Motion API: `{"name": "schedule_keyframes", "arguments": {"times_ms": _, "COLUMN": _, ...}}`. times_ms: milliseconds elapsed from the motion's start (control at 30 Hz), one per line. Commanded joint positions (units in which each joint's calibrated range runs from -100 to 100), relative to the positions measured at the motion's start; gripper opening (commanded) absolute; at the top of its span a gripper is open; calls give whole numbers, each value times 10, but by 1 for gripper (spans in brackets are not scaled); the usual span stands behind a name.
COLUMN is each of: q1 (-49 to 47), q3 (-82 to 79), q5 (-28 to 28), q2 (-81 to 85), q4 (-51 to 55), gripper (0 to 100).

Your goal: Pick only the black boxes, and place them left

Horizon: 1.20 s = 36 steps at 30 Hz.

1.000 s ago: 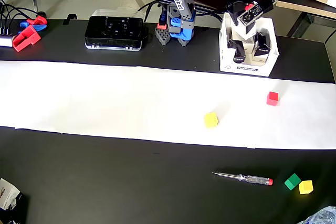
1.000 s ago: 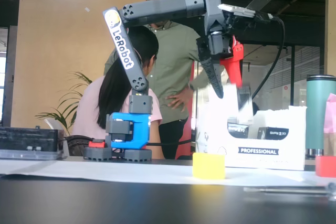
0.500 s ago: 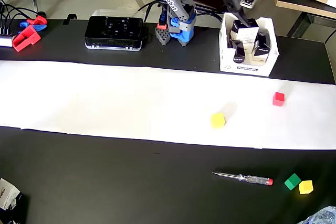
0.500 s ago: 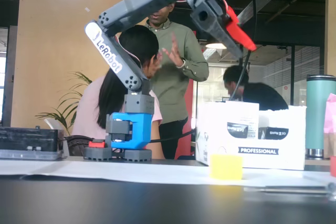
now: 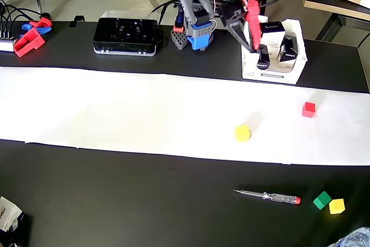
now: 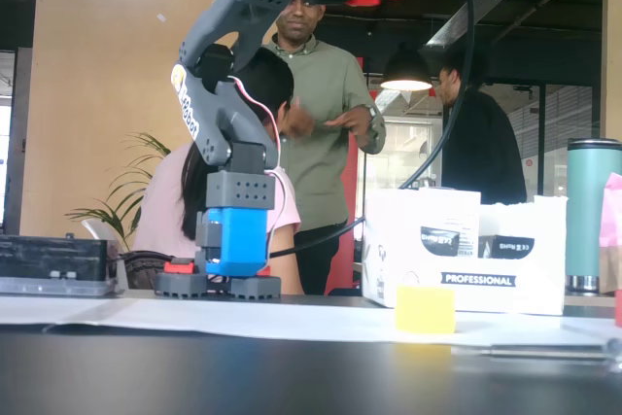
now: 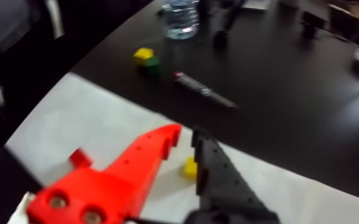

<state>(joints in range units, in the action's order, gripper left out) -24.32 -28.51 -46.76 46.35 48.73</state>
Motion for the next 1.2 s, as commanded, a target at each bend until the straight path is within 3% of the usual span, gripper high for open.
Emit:
{"name": "schedule_keyframes", "arguments": {"times_ms": 0, "q1": 117, "q3": -16, "q5": -2, "q2": 31, "q4": -90, "gripper": 0}}
{"name": "schedule_keyframes", "arguments": {"times_ms": 133, "q1": 225, "q3": -57, "q5": -2, "q2": 32, "q4": -145, "gripper": 0}}
{"name": "schedule_keyframes", "arguments": {"times_ms": 267, "q1": 276, "q3": -117, "q5": -2, "q2": 30, "q4": -209, "gripper": 0}}
{"name": "schedule_keyframes", "arguments": {"times_ms": 533, "q1": 283, "q3": -279, "q5": -2, "q2": 34, "q4": -320, "gripper": 0}}
{"name": "schedule_keyframes", "arguments": {"times_ms": 833, "q1": 324, "q3": -491, "q5": -21, "q2": 34, "q4": -543, "gripper": 0}}
{"name": "schedule_keyframes", "arguments": {"times_ms": 1167, "q1": 364, "q3": -629, "q5": -67, "q2": 34, "q4": -549, "gripper": 0}}
